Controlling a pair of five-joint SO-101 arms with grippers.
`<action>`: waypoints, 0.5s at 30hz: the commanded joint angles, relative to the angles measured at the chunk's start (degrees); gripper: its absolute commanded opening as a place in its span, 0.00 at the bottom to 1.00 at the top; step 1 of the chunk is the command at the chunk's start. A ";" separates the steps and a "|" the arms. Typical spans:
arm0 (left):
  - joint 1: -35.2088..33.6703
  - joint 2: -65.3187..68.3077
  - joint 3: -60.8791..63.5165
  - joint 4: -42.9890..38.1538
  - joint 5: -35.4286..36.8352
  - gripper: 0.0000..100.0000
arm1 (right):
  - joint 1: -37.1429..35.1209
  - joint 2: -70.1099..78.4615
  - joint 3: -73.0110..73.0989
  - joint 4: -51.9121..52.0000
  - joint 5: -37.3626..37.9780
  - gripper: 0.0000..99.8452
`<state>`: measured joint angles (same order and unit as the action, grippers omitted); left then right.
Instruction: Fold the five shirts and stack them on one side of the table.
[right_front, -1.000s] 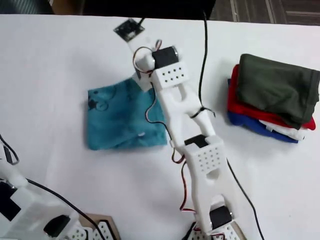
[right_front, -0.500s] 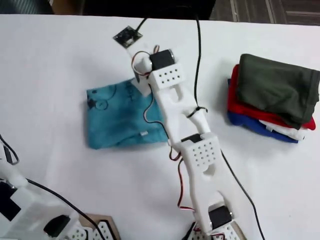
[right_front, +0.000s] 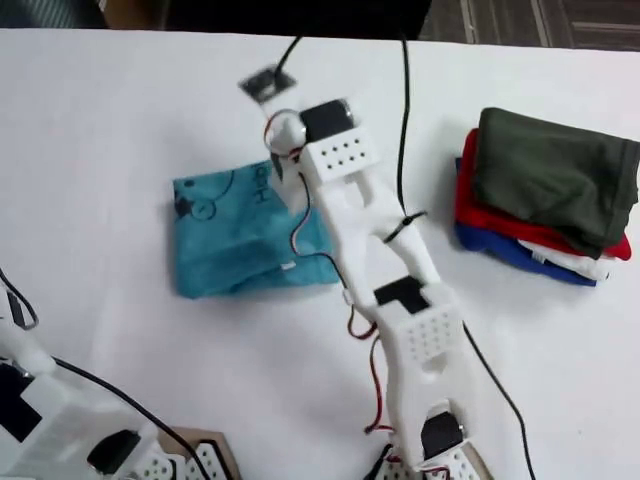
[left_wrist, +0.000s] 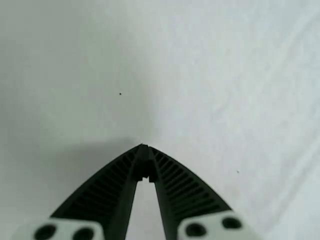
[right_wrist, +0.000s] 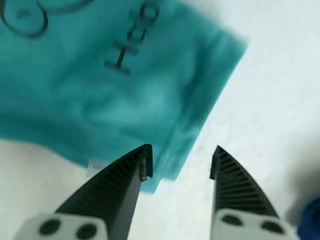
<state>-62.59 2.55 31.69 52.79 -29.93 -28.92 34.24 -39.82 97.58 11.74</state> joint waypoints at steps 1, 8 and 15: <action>0.53 -2.99 -0.66 -0.79 0.26 0.03 | -0.57 -8.13 12.13 -3.47 -3.69 0.18; 0.62 -2.90 -0.66 -0.79 0.26 0.03 | -0.66 -12.00 25.93 -11.21 -4.22 0.18; 0.62 -2.90 -0.66 -0.79 0.26 0.03 | -0.22 -12.62 26.99 -11.65 -6.51 0.07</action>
<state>-62.59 2.55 31.69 52.79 -29.93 -29.19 26.42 -12.57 86.33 5.58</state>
